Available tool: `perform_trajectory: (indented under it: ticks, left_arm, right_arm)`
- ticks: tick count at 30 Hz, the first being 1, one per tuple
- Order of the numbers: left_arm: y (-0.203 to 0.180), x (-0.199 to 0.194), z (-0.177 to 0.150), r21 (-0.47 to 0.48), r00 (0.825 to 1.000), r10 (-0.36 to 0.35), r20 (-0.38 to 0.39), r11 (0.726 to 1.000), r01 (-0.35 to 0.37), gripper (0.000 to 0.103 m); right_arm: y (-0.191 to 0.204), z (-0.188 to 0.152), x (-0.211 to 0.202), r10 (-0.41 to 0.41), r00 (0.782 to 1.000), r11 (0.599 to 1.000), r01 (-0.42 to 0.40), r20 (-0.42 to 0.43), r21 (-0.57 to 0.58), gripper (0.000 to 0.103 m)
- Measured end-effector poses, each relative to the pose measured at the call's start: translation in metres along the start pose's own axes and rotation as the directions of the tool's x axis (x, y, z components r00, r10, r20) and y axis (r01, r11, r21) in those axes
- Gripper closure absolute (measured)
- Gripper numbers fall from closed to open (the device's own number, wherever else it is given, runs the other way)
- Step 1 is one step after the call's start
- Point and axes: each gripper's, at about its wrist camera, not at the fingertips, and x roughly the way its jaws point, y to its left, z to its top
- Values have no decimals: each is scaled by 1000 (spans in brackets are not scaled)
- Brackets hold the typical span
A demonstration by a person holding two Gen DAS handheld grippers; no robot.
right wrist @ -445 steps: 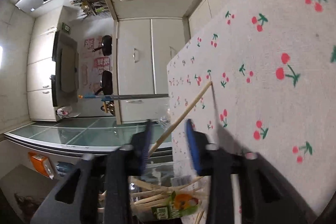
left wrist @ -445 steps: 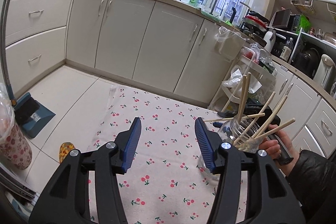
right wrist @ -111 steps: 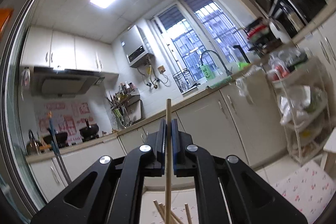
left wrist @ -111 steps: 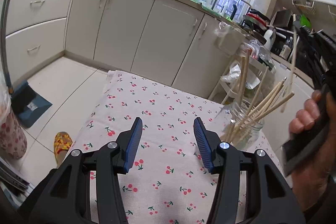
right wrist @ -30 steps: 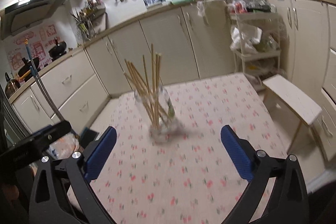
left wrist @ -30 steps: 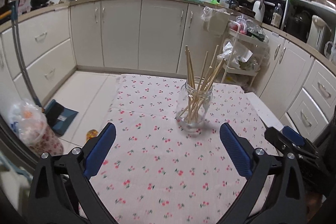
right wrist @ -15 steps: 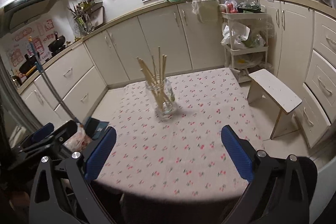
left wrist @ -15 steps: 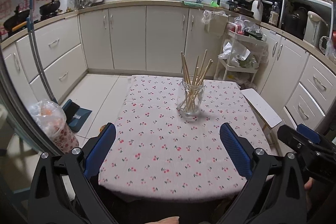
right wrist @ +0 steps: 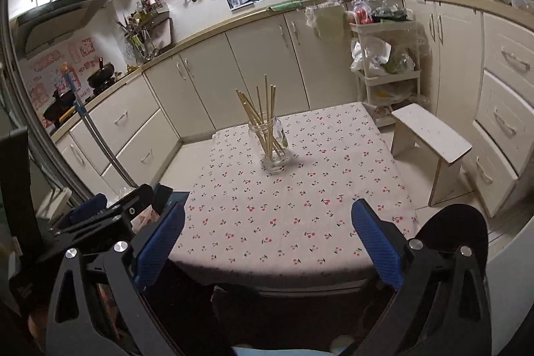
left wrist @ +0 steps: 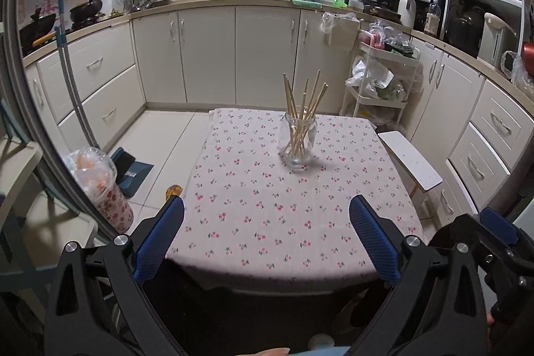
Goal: Organize utensils
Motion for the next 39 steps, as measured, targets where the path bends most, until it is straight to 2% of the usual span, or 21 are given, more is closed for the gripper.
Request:
perform_trajectory:
  ticks: [8,15,21,39]
  left_arm:
    - [-3,-34,-23,-10,1000,-7,-22,1000,7,8]
    - [9,-60,-34,-37,1000,19,20,999,-19,8]
    - [14,-70,-32,-54,999,19,49,998,-16,8]
    - [6,-86,-25,-31,995,29,93,999,-26,8]
  right_arm:
    - [1,-11,-17,8,1000,1000,-8,-16,0,7]
    - [9,-26,-21,37,998,999,-37,-59,4,7]
    - [21,-27,-32,40,999,998,-41,-26,-42,7]
    - [19,-23,-47,37,999,999,-36,23,-39,7]
